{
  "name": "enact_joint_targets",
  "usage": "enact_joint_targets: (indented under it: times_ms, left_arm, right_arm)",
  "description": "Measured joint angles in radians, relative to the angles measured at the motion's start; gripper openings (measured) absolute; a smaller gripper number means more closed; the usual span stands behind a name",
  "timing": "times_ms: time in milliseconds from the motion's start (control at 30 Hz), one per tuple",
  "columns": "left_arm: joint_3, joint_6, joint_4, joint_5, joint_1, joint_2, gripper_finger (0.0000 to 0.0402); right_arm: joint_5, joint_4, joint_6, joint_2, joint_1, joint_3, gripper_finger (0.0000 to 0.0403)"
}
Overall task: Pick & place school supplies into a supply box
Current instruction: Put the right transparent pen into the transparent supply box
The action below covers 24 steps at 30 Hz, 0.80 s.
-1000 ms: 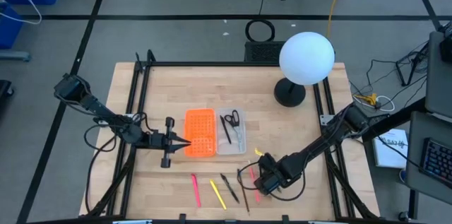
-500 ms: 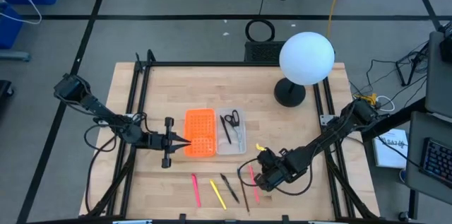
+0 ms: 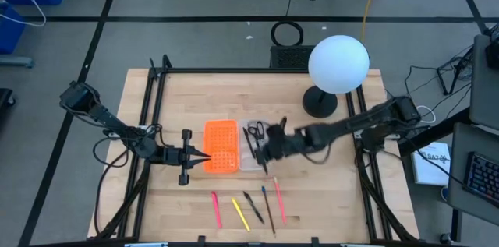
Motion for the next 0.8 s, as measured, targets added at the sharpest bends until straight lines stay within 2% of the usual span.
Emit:
enact_joint_targets:
  times_ms: [133, 300, 500, 800]
  left_arm:
    - [0.0, 0.013, -0.001, 0.0, 0.0, 0.0, 0.0035]
    - [0.0, 0.012, -0.002, 0.0, 0.0, 0.0, 0.0035]
    - [0.0, 0.012, -0.002, 0.0, 0.0, 0.0, 0.0035]
    - [0.0, -0.022, -0.001, 0.001, 0.0, 0.0, 0.0035]
  right_arm:
    - [-0.124, 0.06, -0.067, 0.061, -0.106, 0.0, 0.0022]
    - [-0.215, 0.103, -0.144, 0.134, -0.192, 0.0, 0.0022]
    - [-0.244, 0.097, -0.179, 0.191, -0.231, 0.001, 0.0022]
    - [-0.238, 0.046, -0.177, 0.212, -0.226, -0.006, 0.0022]
